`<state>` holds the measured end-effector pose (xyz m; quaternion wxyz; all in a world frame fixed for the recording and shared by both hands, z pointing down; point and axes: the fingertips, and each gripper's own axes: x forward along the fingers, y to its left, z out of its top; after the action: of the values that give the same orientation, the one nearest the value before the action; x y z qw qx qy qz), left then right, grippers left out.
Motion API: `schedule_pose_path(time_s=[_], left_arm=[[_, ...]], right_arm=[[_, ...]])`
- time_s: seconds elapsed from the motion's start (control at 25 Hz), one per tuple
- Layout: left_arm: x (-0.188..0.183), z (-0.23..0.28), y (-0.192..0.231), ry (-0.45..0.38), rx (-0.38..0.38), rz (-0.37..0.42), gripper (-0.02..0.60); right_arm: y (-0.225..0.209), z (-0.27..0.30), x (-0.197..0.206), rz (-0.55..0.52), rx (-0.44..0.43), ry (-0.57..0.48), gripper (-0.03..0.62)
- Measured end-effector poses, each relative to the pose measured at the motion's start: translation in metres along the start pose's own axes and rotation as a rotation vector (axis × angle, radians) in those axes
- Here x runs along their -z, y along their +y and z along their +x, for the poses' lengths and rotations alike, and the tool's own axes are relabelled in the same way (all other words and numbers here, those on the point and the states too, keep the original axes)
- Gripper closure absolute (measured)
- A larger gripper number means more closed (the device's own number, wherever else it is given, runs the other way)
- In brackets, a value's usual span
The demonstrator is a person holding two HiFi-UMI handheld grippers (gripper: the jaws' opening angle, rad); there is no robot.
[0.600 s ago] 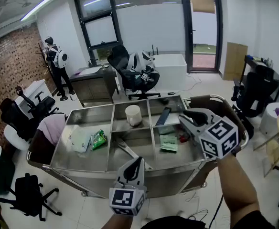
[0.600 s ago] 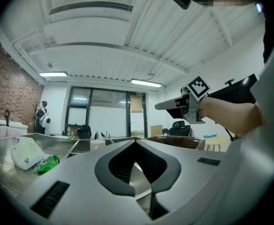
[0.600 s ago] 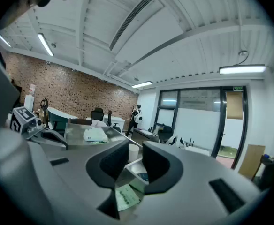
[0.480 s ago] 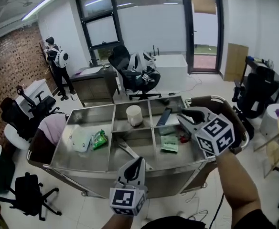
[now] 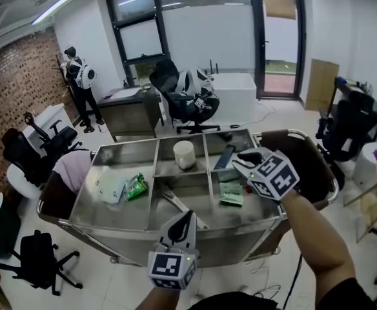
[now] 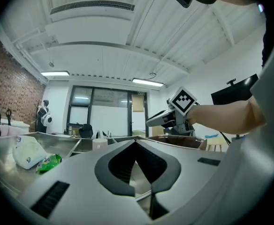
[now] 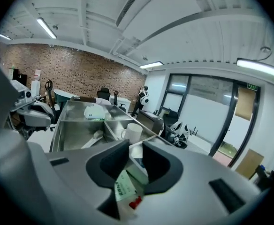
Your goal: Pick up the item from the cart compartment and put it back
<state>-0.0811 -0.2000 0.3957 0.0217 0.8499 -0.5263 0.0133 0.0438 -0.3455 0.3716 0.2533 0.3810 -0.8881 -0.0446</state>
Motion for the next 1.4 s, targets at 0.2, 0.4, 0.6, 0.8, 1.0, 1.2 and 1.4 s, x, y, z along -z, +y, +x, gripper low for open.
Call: schedule_pose_path(time_s=[0.2, 0.4, 0.6, 0.8, 1.0, 1.2, 1.4], left_arm=[[0.001, 0.0, 0.001, 0.0, 0.001, 0.001, 0.583], [-0.002, 0.0, 0.005, -0.008, -0.004, -0.001, 0.583], [0.002, 0.001, 0.003, -0.001, 0.002, -0.003, 0.583], [0.003, 0.001, 0.004, 0.004, 0.005, -0.005, 0.583], [0.005, 0.001, 0.006, 0.008, -0.002, -0.002, 0.583], [0.006, 0.001, 0.006, 0.011, -0.001, 0.001, 0.583], [0.007, 0.002, 0.004, 0.011, 0.003, -0.01, 0.583]], right_arm=[[0.012, 0.026, 0.022, -0.03, -0.063, 0.085, 0.478], [0.033, 0.047, 0.043, -0.069, -0.138, 0.168, 0.445], [0.049, 0.063, 0.068, -0.116, -0.187, 0.256, 0.445], [0.063, 0.071, 0.087, -0.157, -0.237, 0.326, 0.445], [0.07, 0.077, 0.102, -0.169, -0.273, 0.377, 0.445], [0.08, 0.084, 0.123, -0.187, -0.32, 0.444, 0.433], [0.083, 0.095, 0.142, -0.184, -0.346, 0.492, 0.419]])
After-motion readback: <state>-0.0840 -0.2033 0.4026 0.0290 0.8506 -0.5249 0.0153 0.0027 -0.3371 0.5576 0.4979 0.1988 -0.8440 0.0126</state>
